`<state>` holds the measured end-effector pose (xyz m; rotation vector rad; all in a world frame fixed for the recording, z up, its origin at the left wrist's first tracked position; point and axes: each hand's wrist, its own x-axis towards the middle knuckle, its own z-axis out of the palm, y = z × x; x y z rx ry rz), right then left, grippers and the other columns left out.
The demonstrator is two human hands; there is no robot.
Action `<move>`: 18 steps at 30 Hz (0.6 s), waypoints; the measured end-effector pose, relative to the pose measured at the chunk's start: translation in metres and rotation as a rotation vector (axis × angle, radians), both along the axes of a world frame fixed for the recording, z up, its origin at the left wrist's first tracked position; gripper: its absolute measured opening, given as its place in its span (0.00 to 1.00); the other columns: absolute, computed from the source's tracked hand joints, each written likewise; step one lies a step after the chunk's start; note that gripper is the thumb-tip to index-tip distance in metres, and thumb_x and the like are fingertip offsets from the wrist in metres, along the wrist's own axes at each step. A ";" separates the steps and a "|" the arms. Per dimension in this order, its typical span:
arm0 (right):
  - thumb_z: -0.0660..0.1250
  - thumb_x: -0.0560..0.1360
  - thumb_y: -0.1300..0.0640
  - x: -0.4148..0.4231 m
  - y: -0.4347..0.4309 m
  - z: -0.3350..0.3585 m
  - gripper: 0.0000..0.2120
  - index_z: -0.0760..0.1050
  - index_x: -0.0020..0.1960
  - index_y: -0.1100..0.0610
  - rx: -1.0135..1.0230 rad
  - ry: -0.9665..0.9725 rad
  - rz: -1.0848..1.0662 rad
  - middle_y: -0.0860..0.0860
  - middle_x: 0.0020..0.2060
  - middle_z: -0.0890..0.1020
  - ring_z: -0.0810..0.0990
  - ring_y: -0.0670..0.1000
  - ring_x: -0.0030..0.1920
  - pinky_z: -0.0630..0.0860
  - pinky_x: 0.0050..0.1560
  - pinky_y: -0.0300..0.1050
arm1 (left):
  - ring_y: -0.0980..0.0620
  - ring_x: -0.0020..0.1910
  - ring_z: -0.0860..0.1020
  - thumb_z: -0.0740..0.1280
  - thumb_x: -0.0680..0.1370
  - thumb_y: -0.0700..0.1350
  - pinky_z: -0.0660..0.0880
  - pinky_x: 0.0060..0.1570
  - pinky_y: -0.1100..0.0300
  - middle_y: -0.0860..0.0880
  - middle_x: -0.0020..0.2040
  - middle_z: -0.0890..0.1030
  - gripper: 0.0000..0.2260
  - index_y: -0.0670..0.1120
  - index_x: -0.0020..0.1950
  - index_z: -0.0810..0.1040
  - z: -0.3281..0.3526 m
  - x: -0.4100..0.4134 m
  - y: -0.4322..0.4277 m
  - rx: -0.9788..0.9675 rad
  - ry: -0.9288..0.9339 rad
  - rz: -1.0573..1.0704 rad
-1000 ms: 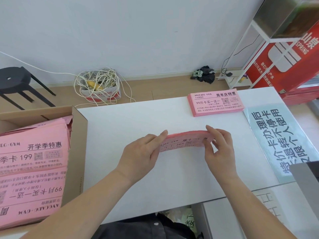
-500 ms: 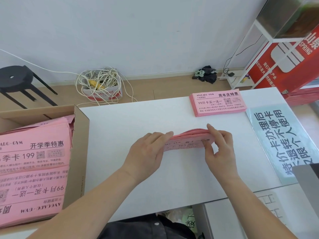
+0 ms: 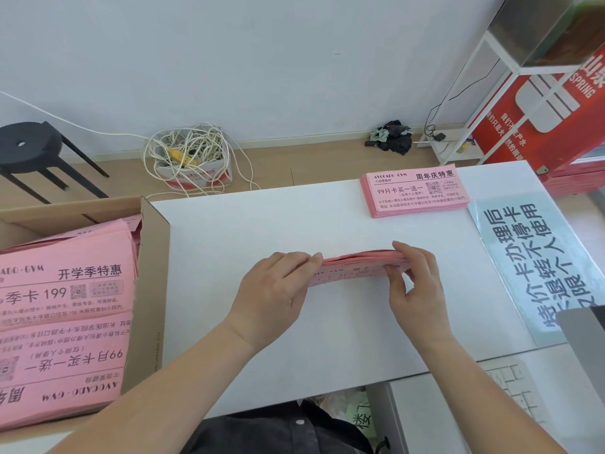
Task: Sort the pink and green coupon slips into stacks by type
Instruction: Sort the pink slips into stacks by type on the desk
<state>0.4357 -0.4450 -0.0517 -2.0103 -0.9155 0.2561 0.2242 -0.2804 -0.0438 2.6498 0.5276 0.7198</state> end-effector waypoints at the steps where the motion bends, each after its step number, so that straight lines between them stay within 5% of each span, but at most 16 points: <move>1: 0.66 0.79 0.67 0.000 0.000 0.000 0.23 0.73 0.70 0.48 0.012 0.017 -0.012 0.46 0.63 0.73 0.76 0.47 0.63 0.76 0.64 0.50 | 0.46 0.49 0.78 0.67 0.79 0.36 0.78 0.45 0.50 0.50 0.57 0.81 0.21 0.44 0.72 0.76 0.003 0.003 0.000 -0.027 0.007 0.011; 5: 0.65 0.80 0.67 0.000 0.001 0.000 0.24 0.72 0.69 0.46 0.014 0.061 -0.029 0.44 0.62 0.73 0.76 0.47 0.62 0.77 0.65 0.56 | 0.49 0.52 0.76 0.70 0.78 0.42 0.77 0.50 0.54 0.52 0.56 0.77 0.26 0.47 0.76 0.69 0.008 0.000 0.000 -0.245 0.058 0.132; 12: 0.64 0.81 0.67 -0.007 0.003 0.001 0.29 0.67 0.77 0.46 -0.006 0.088 -0.050 0.45 0.57 0.71 0.75 0.46 0.61 0.72 0.64 0.44 | 0.58 0.45 0.77 0.70 0.78 0.42 0.72 0.43 0.64 0.60 0.52 0.75 0.11 0.53 0.58 0.77 -0.001 -0.014 -0.001 -0.504 0.059 0.264; 18: 0.64 0.78 0.71 -0.006 0.007 0.000 0.26 0.71 0.70 0.47 0.024 0.072 -0.045 0.45 0.63 0.72 0.74 0.48 0.66 0.75 0.68 0.57 | 0.59 0.46 0.76 0.66 0.81 0.40 0.72 0.43 0.66 0.57 0.52 0.77 0.09 0.48 0.61 0.77 -0.005 -0.002 -0.013 -0.548 0.020 0.243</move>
